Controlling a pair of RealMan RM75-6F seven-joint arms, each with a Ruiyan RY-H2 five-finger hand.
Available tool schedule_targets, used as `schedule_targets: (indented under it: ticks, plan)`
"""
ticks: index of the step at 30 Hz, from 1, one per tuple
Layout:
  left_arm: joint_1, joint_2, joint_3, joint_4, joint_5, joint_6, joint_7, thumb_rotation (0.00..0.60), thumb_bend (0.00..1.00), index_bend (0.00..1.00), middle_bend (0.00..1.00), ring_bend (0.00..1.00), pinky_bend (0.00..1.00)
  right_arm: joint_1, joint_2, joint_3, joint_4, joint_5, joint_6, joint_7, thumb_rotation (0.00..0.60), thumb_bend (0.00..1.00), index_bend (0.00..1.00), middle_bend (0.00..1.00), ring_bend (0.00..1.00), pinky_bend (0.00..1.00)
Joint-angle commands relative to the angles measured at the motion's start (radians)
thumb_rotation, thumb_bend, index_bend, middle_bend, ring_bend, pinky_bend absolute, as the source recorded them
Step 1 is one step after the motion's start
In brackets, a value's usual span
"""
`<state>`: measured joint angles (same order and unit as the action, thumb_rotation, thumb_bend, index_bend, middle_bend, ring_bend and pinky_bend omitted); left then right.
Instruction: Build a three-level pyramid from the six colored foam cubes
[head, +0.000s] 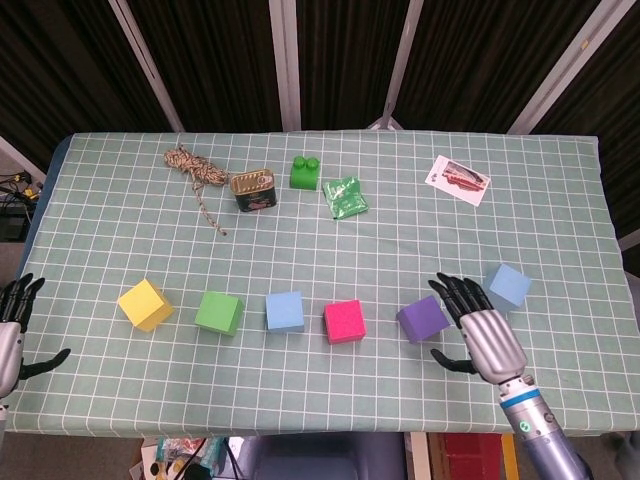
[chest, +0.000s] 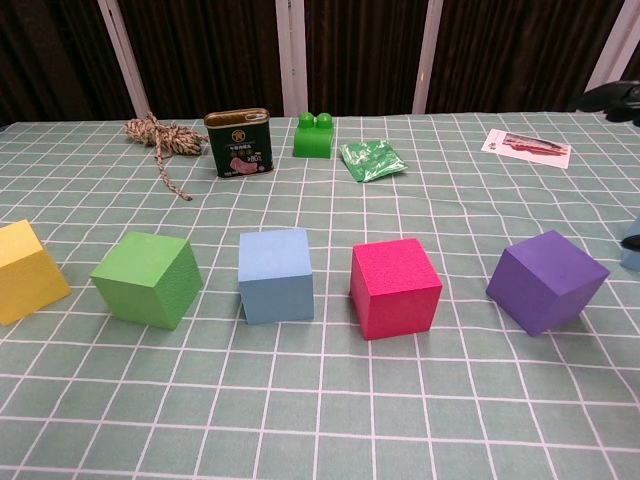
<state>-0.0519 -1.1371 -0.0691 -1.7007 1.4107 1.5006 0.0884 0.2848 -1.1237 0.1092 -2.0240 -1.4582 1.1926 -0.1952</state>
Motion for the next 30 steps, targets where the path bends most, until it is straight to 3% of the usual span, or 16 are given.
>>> schedule_targets:
  ticks: [1, 7, 13, 18, 23, 30]
  plan:
    - [0.001, 0.002, 0.001, -0.001, -0.003, -0.002, -0.002, 0.600, 0.04, 0.00, 0.00, 0.00, 0.00, 0.025, -0.030, 0.014, -0.026, 0.027, -0.012, -0.062, 0.600, 0.25, 0.00, 0.00, 0.00, 0.00]
    - [0.004, 0.010, 0.001, -0.004, -0.010, -0.005, -0.007, 0.600, 0.03, 0.00, 0.00, 0.00, 0.00, 0.016, -0.038, 0.017, -0.037, 0.078, 0.011, -0.059, 0.600, 0.25, 0.00, 0.00, 0.00, 0.00]
    - [0.000, 0.013, 0.001, -0.011, -0.011, -0.008, 0.008, 0.600, 0.04, 0.00, 0.00, 0.00, 0.00, -0.005, -0.017, -0.006, -0.026, 0.061, 0.041, -0.064, 0.600, 0.25, 0.00, 0.00, 0.00, 0.00]
    - [-0.023, 0.020, -0.010, -0.046, -0.014, -0.031, 0.050, 0.600, 0.04, 0.00, 0.00, 0.00, 0.00, -0.009, 0.001, 0.008, -0.027, 0.059, 0.063, -0.026, 0.600, 0.25, 0.00, 0.00, 0.00, 0.00]
    - [-0.097, 0.037, -0.041, -0.135, -0.019, -0.102, 0.162, 0.600, 0.05, 0.00, 0.00, 0.00, 0.00, -0.009, 0.018, 0.020, -0.035, 0.059, 0.077, 0.017, 0.600, 0.25, 0.00, 0.00, 0.00, 0.00]
    - [-0.220, -0.001, -0.095, -0.243, -0.116, -0.243, 0.292, 0.600, 0.09, 0.00, 0.00, 0.00, 0.00, -0.009, 0.032, 0.024, -0.038, 0.053, 0.085, 0.039, 0.600, 0.25, 0.00, 0.00, 0.00, 0.00]
